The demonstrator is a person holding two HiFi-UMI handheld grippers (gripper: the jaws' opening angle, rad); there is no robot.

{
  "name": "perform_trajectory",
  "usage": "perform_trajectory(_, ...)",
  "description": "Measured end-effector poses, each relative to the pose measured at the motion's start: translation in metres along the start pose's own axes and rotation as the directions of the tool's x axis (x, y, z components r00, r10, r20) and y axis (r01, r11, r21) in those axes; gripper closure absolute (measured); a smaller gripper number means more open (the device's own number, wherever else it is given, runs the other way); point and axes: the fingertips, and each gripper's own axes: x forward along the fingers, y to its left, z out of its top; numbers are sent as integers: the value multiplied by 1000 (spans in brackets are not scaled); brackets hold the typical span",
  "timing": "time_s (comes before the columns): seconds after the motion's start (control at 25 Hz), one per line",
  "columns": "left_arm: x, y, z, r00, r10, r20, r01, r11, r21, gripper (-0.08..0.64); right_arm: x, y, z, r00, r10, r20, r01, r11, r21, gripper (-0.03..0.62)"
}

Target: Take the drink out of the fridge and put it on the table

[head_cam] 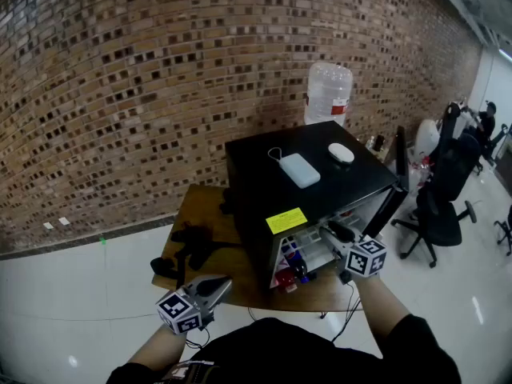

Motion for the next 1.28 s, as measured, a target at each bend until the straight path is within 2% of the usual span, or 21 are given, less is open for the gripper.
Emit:
perform_trajectory(0.04, -2, 0, -1, 1000, 7, -5, -7, 1000, -2, 560, 11, -5, 5, 1000, -6, -11, 6, 1000, -2, 366)
perform_trajectory(0.12, -6, 1, -3, 1000, 19, -14, -19, 1000, -3, 560, 31, -16, 13, 999, -21, -37, 20, 1000, -20, 306)
perform_trajectory(0.28, -13, 2, -2, 999, 34, -8, -34, 999, 0, 560, 68, -29, 17, 995, -49, -91, 42, 996, -83, 288)
perform_trajectory(0.4, -17, 3, -6, 999, 45, -14, -45, 999, -6, 560, 91, -38, 12, 994, -45, -104, 38, 997, -66, 280)
perform_trajectory(0.48, -19, 4, -8, 999, 50, -19, -50, 999, -12, 560, 101, -43, 12, 994, -43, -101, 37, 998, -56, 249)
perform_trajectory(0.68, -22, 9, -9, 998, 56, -23, -56, 998, -18, 560, 115, -44, 11, 988, -65, -138, 43, 986, -158, 245)
perform_trajectory(0.76, -23, 10, -9, 998, 56, -25, -57, 998, -19, 560, 120, -45, 5, 984, -79, -158, 53, 985, -167, 247)
perform_trajectory(0.84, -24, 9, -10, 998, 53, -32, -53, 998, -21, 560, 121, -48, -3, 979, -90, -183, 59, 984, -166, 275)
perform_trajectory(1.0, -21, 5, -9, 998, 42, -37, -43, 999, -26, 560, 117, -45, -4, 980, -68, -187, 35, 984, -176, 282)
perform_trajectory(1.16, -13, 5, -15, 999, 29, -40, -29, 999, -16, 560, 102, -37, 5, 992, -45, -114, 22, 980, -196, 284)
perform_trajectory(1.28, -6, -1, -23, 999, 4, -50, -4, 1000, -10, 560, 75, -27, 7, 999, -17, -32, 12, 987, -158, 285)
